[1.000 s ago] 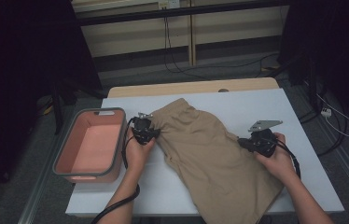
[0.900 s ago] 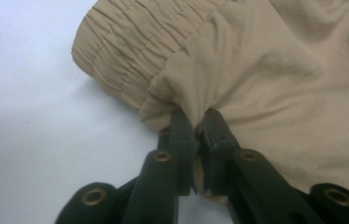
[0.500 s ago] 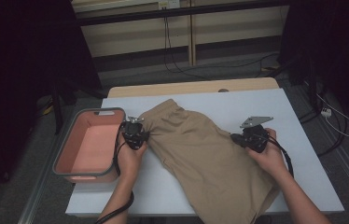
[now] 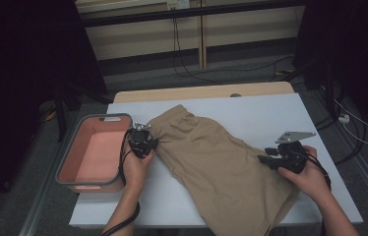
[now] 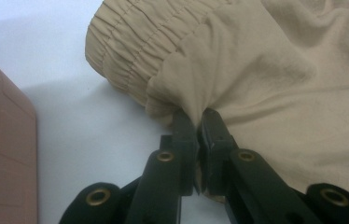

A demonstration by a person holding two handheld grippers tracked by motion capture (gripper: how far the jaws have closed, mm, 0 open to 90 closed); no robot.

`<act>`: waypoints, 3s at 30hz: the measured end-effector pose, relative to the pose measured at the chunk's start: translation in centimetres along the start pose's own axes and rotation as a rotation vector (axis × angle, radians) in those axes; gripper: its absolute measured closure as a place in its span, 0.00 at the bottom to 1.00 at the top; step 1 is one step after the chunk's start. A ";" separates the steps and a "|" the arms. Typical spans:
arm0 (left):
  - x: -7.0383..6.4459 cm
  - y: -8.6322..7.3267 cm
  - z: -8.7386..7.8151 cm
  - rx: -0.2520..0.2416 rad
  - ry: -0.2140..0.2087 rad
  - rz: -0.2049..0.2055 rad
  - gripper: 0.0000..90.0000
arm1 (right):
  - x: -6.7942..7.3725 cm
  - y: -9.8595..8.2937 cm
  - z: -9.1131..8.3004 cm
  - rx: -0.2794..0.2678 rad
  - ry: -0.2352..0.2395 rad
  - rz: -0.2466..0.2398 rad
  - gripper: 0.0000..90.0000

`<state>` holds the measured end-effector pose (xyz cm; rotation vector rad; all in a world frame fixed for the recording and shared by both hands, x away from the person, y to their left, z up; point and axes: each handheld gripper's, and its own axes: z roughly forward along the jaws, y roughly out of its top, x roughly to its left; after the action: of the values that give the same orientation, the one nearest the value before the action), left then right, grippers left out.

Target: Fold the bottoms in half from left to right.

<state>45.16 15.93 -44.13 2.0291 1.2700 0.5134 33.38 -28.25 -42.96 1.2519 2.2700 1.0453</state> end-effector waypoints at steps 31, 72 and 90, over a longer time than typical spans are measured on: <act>-0.9 0.2 0.1 -0.016 0.010 0.004 0.96 | -1.7 -1.8 1.7 0.100 0.045 0.069 0.94; -1.5 0.4 -0.6 -0.003 -0.028 0.009 0.96 | 5.1 2.9 2.1 -0.030 0.066 -0.114 0.42; -1.7 0.3 -1.1 -0.033 -0.035 0.027 0.68 | 11.3 4.2 6.1 0.000 0.228 -0.228 0.76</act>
<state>43.86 14.66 -43.11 2.0214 1.2072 0.5056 33.23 -14.78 -43.38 0.8843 2.5087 1.1512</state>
